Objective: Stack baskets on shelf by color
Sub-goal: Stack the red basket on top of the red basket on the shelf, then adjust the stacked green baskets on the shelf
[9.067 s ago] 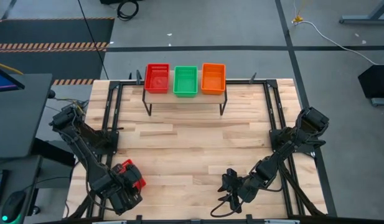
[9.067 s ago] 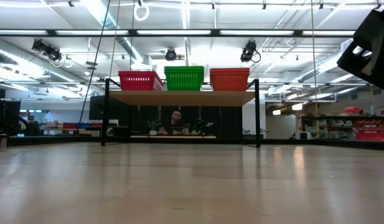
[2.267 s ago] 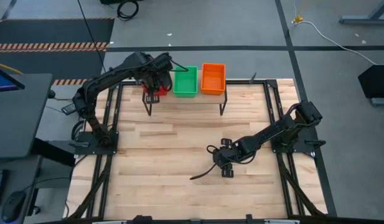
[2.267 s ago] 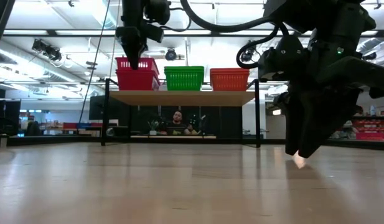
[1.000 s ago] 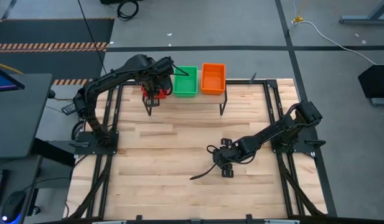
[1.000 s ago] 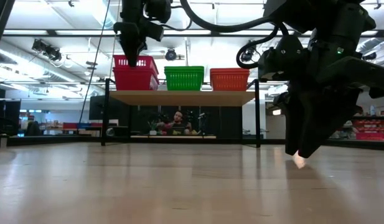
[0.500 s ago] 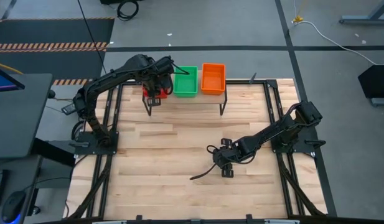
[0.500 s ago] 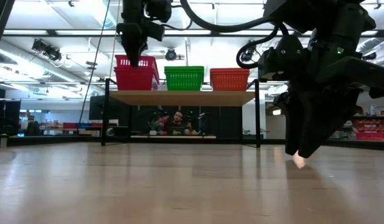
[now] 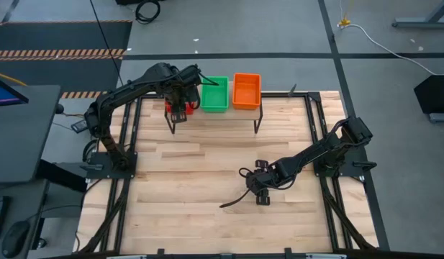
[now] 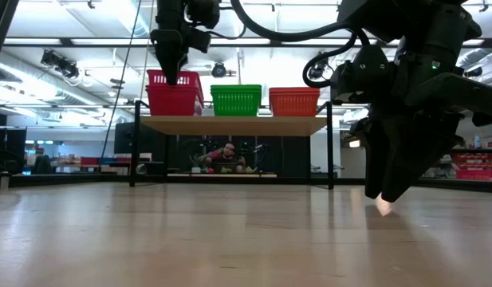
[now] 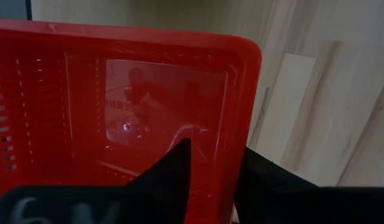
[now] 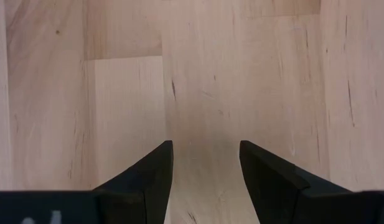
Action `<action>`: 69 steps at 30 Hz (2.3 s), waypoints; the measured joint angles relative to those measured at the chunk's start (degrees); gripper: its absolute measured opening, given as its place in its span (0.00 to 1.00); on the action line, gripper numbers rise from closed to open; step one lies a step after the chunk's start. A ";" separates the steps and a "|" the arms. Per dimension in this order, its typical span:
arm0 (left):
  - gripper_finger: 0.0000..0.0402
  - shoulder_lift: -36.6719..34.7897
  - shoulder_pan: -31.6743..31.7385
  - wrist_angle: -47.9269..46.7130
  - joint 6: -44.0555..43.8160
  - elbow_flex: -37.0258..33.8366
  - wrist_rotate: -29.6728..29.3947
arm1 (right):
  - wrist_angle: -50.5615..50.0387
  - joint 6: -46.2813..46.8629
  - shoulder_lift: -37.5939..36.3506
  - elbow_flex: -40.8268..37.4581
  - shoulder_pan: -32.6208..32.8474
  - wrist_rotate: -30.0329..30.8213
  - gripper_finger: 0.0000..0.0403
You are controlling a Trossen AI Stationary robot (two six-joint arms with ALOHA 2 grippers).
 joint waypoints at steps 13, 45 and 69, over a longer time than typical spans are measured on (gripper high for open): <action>0.40 0.00 -0.16 -0.29 -2.57 0.00 -1.90 | 0.10 -0.16 0.00 0.00 -0.02 0.72 0.48; 0.50 0.00 -4.59 -5.04 -2.31 0.75 -7.93 | 1.39 -0.63 -0.02 -0.02 -0.06 1.09 0.48; 0.53 0.00 -4.90 -6.26 -5.08 8.92 -9.88 | 1.34 -0.46 -0.01 -0.02 -0.08 1.01 0.48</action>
